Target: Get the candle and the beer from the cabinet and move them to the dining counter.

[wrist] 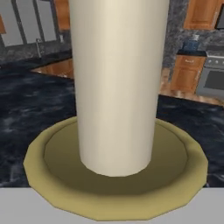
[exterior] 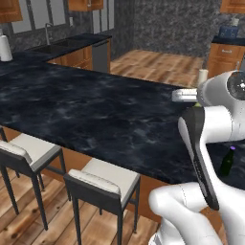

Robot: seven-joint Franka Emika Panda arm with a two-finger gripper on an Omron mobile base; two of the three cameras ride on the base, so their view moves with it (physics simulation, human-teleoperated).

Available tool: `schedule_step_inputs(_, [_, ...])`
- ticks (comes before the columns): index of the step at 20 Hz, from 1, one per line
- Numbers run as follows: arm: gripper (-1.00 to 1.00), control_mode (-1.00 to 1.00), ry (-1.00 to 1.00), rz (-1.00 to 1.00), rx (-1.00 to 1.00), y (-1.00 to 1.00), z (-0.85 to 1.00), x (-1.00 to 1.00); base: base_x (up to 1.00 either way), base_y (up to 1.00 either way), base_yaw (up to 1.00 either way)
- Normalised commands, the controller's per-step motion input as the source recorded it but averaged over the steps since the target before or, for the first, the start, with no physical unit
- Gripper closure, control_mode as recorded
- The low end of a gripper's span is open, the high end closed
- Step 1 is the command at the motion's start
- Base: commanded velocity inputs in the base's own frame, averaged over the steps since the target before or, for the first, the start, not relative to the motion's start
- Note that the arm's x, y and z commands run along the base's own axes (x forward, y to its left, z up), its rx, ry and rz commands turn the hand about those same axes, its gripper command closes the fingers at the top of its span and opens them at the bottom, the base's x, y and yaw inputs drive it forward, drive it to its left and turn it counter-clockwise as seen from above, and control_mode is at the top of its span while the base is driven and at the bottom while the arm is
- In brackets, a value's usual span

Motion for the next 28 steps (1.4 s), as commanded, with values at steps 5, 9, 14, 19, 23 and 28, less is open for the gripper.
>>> schedule_step_inputs(5, [1.00, -1.00, 0.15, -0.04, -0.17, 0.14, -0.57, 0.17, 0.00, 0.00, 0.00])
schedule_step_inputs(9, [1.00, -1.00, 0.03, -0.08, -0.10, 0.16, -0.45, 0.20, 0.00, 0.00, 0.00])
schedule_step_inputs(14, [1.00, -1.00, 0.06, -0.03, -0.03, 0.06, -0.32, 0.09, 0.00, 0.00, 0.00])
schedule_step_inputs(19, [1.00, -1.00, 0.16, -0.02, 0.00, 0.12, -0.26, -0.03, 0.00, 0.00, 0.00])
schedule_step_inputs(23, [1.00, -1.00, 0.00, -0.23, 0.00, 0.22, -0.42, 0.11, 0.00, 0.00, 0.00])
schedule_step_inputs(28, [1.00, -1.00, -0.09, -0.27, 0.00, 0.21, -0.39, 0.09, 0.00, 0.00, 0.00])
